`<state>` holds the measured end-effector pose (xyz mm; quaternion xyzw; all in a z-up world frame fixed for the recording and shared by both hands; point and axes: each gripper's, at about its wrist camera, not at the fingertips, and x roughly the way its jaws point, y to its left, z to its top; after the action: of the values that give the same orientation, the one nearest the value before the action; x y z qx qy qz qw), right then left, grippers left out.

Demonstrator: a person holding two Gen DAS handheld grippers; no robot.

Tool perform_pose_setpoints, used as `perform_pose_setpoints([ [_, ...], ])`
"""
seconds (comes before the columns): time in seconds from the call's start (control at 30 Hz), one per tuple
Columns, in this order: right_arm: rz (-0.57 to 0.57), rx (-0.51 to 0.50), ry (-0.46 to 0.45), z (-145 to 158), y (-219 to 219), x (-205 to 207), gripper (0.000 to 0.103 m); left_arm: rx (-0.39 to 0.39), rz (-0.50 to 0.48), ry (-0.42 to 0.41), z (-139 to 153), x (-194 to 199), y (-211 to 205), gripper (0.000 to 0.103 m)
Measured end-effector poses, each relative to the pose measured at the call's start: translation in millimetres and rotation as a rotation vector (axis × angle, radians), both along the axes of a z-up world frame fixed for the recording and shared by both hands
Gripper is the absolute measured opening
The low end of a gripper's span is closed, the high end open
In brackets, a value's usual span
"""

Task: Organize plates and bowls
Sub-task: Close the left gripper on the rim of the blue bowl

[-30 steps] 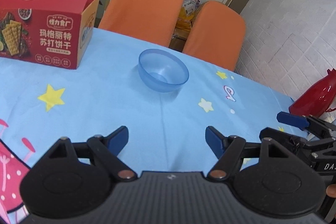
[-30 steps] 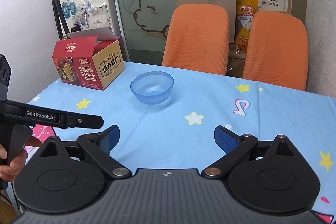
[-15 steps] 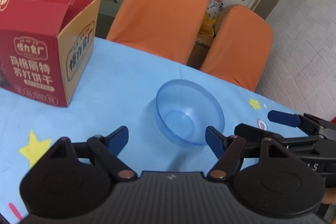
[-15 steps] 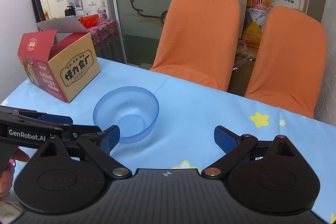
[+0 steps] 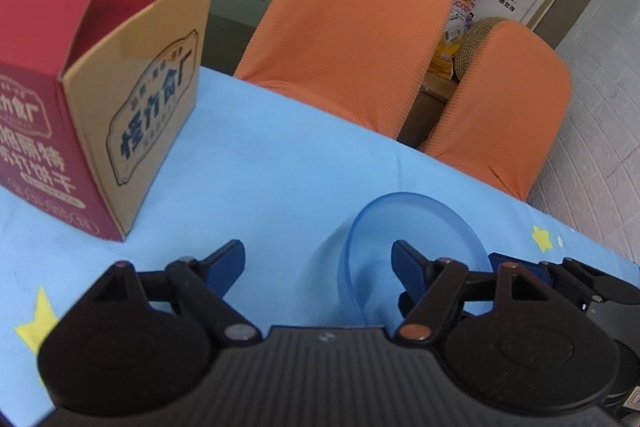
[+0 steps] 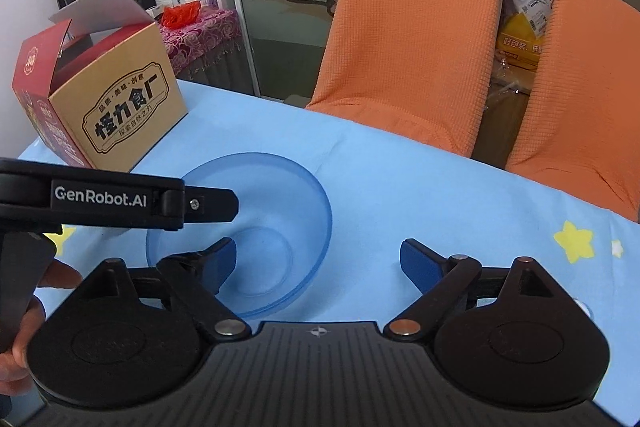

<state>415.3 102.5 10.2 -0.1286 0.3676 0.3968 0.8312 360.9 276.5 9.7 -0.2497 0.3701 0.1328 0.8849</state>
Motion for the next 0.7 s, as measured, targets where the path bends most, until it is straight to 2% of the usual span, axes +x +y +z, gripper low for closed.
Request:
perform_pose_setpoints([
  [0.13,0.005,0.003,-0.004,-1.6,4.2,0.0,0.103,-0.015,0.006,-0.018,-1.4,2.0,2.7,0.073],
  [0.23,0.02,0.0,-0.008,-1.9,9.1,-1.5,0.103,0.013,-0.008,-0.016,-1.7,4.1,-1.5,0.071],
  [0.33,0.023,-0.012,-0.024,-2.9,11.7,-4.1,0.103,0.059,-0.028,-0.015,-2.7,4.7,-5.1,0.065],
  [0.4,0.026,-0.014,-0.022,-4.8,12.8,-4.3,0.103,0.09,-0.035,-0.013,-3.6,4.1,-7.0,0.051],
  [0.43,0.03,-0.013,-0.025,-5.8,13.1,-5.0,0.088,0.113,-0.043,-0.008,-3.7,4.2,-9.1,0.048],
  [0.5,0.039,-0.009,-0.031,-5.5,13.8,-8.1,0.078,0.145,-0.061,-0.002,-4.1,3.4,-12.5,0.035],
  [0.57,0.053,-0.005,-0.024,-3.9,15.8,-13.0,0.071,0.146,-0.089,0.003,-3.6,2.6,-16.4,0.032],
  [0.6,0.06,-0.006,-0.016,-3.3,16.9,-16.1,0.066,0.116,-0.102,0.0,-2.4,1.0,-17.8,0.028],
  [0.63,0.069,-0.006,-0.009,-2.7,18.1,-20.5,0.065,0.08,-0.116,-0.004,-0.7,-0.9,-18.5,0.028],
  [0.7,0.063,-0.015,-0.011,-0.1,17.4,-29.0,0.068,0.109,-0.127,0.005,6.0,-7.9,-27.2,0.029],
])
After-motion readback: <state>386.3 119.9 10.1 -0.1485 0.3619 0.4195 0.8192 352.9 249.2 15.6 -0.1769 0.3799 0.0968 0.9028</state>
